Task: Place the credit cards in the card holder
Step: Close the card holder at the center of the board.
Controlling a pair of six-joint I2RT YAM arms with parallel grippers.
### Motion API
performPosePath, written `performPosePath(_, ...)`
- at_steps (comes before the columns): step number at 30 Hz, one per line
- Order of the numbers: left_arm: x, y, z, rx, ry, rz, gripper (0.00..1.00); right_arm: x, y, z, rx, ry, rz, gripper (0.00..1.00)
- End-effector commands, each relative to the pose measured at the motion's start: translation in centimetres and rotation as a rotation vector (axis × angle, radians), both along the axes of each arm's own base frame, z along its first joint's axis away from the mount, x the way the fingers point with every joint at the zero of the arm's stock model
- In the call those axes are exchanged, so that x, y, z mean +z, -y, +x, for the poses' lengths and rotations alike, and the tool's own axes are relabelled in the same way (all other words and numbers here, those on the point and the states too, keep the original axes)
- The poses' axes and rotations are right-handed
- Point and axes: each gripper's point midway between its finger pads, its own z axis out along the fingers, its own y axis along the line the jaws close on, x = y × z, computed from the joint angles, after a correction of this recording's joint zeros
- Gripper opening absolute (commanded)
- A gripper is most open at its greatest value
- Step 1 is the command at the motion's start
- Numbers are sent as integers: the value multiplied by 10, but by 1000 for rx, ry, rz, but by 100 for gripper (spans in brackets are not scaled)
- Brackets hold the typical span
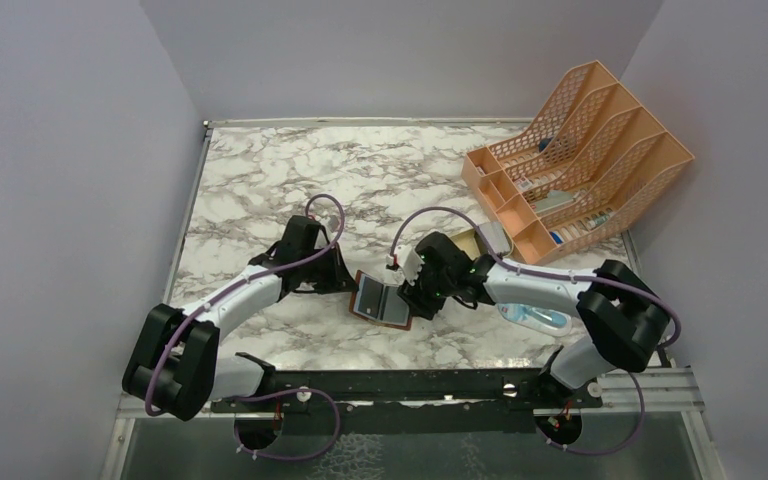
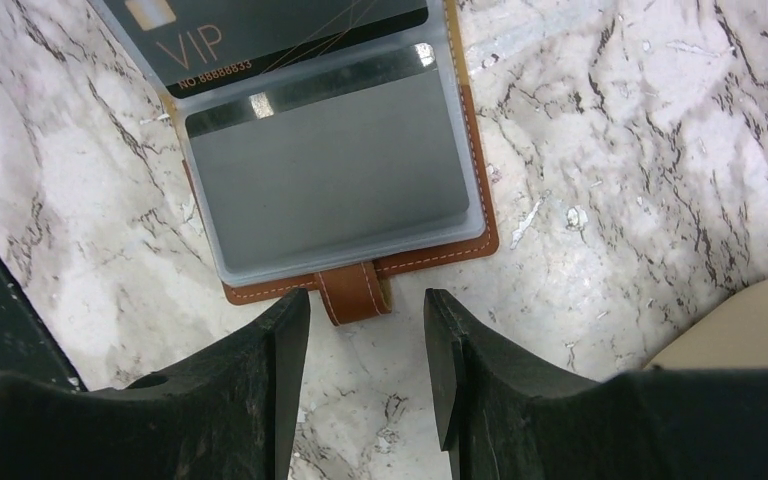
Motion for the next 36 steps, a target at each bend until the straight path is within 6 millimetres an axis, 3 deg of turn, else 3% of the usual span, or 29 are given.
performPosePath(1,6,1,4,-19,13,-14,0,4,-11,7,101,74,-1,47)
performPosePath(10,5,-3,5,0,5,-24,0,-5,-22,5,170,130,-8,46)
performPosePath(16,6,-10,6,25,-1,-18,0,-13,-25,2,186,139,-33,40)
performPosePath(20,6,-16,8,51,1,3,0,-8,-26,10,174,197,-27,27)
performPosePath(26,3,-29,13,103,0,62,0,16,-34,19,112,272,66,8)
performPosePath(29,4,-34,15,117,7,89,0,23,-38,20,86,281,119,4)
performPosePath(36,5,-44,19,142,15,142,0,18,-39,11,98,267,158,1)
